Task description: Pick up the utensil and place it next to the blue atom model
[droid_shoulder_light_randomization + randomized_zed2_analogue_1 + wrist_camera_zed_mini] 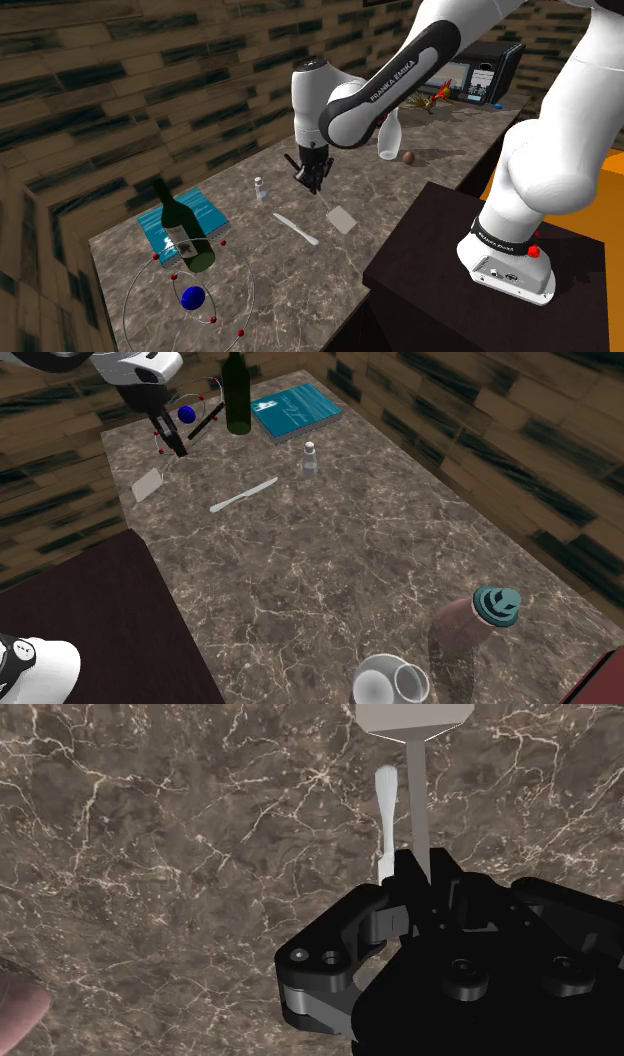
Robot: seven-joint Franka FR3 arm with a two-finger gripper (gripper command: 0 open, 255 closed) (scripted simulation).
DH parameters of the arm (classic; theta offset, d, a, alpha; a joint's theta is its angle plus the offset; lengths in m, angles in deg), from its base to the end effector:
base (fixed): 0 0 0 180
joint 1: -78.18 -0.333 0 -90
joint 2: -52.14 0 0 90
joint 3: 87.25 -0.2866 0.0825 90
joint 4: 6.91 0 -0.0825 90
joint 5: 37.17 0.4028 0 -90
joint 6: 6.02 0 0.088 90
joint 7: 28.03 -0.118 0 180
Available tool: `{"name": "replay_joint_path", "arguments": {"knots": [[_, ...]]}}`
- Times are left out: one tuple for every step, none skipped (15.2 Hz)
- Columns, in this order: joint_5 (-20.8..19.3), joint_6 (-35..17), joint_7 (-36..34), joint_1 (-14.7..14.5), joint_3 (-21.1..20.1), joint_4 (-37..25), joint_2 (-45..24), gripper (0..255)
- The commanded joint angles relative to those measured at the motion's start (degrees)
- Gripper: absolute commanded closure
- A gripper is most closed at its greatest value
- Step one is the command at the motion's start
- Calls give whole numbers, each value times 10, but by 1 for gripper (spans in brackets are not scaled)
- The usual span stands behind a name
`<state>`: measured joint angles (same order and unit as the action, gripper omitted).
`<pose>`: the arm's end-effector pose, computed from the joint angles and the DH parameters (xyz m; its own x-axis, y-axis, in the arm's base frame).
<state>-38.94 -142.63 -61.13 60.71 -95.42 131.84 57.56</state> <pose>0.4507 0.2148 0.2965 0.9919 -0.1082 0.0662 -0.1084 -0.9941 -0.0004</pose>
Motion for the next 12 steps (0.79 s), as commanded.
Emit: {"name": "replay_joint_path", "arguments": {"knots": [[2,-3,-31,-14,-17,12,8,255],[3,-2,-46,-22,-26,15,11,255],[4,-2,-62,-29,-35,17,14,255],[4,-1,-77,-36,-44,18,15,255],[5,0,-92,-43,-53,19,16,255],[6,1,-108,-50,-62,19,17,255],[6,2,-124,-57,-71,19,17,255],[7,3,-139,-64,-80,17,16,255],[6,4,-155,-71,-89,15,15,255],[6,5,-171,-77,-98,13,13,255],[6,7,-188,-84,-107,9,10,255],[4,8,-204,-91,-116,5,7,255]]}}
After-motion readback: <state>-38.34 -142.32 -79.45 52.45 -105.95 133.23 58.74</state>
